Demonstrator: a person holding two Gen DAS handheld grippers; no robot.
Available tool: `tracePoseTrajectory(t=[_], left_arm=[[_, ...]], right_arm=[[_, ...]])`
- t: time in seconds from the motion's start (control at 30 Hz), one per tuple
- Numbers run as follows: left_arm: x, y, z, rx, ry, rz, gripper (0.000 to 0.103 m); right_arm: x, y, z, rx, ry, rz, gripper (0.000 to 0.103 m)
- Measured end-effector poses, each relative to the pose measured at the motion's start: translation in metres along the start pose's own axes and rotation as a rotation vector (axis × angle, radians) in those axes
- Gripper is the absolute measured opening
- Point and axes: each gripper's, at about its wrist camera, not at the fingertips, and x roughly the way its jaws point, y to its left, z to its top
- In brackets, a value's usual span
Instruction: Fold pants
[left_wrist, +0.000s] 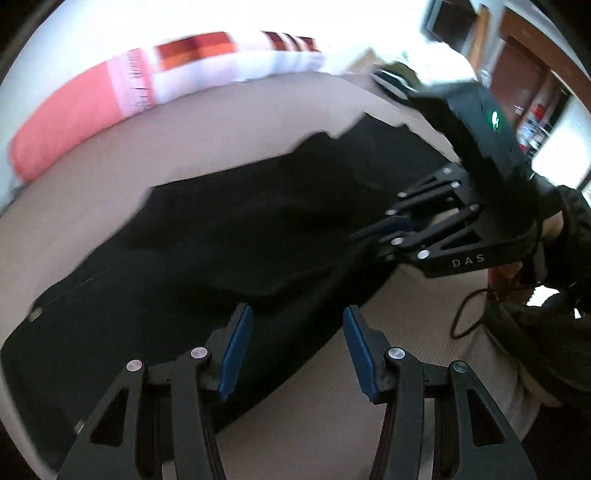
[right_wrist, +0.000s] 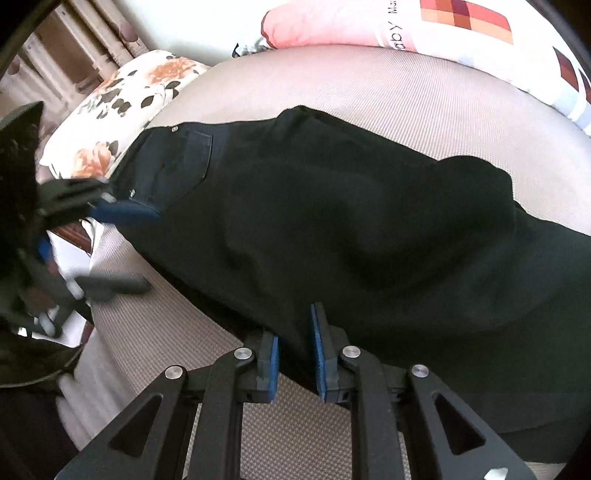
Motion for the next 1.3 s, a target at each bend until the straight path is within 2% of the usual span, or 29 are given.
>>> tracePoseTrajectory(t=[0.1,0.17,0.2,0.23,0.33,0.43,0.5,0.6,0.67,0.7,0.73,0.87,1.0,1.13,1.23,1.3], left_arm=[[0.027,-0.005,0.008,0.007,0.046,-0.036,0.05],[0.04,-0.01,0.011,0.019,0.059,-0.037,0.038],[0.047,-0.014,0.014,0.034,0.055,-0.011,0.023],[0.052,-0.015,0.018,0.037,0.055,0.008,0.014],[0.058,-0.011,0.025,-0.013,0.042,0.018,0.006],[0.052,-0.005,0.022,-0.044,0.023,0.009,0.006],[0.05,-0.006,0.019,-0.052,0.016,0.011,0.006],[0.043,-0.008,0.013,-0.048,0.006,0.024,0.006],[0.043,-0.007,0.012,-0.064,0.005,0.016,0.006],[0.043,-0.005,0.012,-0.08,0.003,0.009,0.006],[0.043,-0.005,0.011,-0.084,0.003,0.009,0.006],[0.044,-0.006,0.012,-0.098,0.006,0.013,0.006],[0.044,-0.002,0.012,-0.132,0.013,0.002,0.006],[0.046,0.0,0.013,-0.145,0.023,0.002,0.006],[0.048,0.001,0.012,-0.165,0.032,0.002,0.006],[0.049,0.001,0.011,-0.174,0.034,0.003,0.006]], right_arm=[[-0.001,0.001,0.005,-0.003,-0.002,0.001,0.016],[-0.001,-0.001,0.008,0.006,-0.007,0.009,0.016],[-0.001,-0.002,0.008,0.012,-0.01,0.013,0.016],[0.0,-0.002,0.009,0.015,-0.011,0.012,0.016],[-0.006,-0.007,0.004,0.049,-0.012,0.018,0.019],[-0.033,-0.024,-0.008,0.109,-0.069,0.081,0.033],[-0.053,-0.043,-0.017,0.164,-0.119,0.076,0.039],[-0.089,-0.102,-0.042,0.342,-0.198,-0.004,0.04],[-0.111,-0.156,-0.071,0.516,-0.239,-0.096,0.041],[-0.117,-0.174,-0.083,0.577,-0.25,-0.115,0.041],[-0.127,-0.205,-0.104,0.691,-0.274,-0.14,0.041],[-0.141,-0.26,-0.153,0.925,-0.354,-0.134,0.041],[-0.138,-0.281,-0.17,1.0,-0.374,-0.151,0.038],[-0.136,-0.298,-0.175,1.035,-0.444,-0.095,0.036],[-0.132,-0.307,-0.169,1.032,-0.472,-0.089,0.028],[-0.129,-0.313,-0.163,1.038,-0.478,-0.074,0.014]])
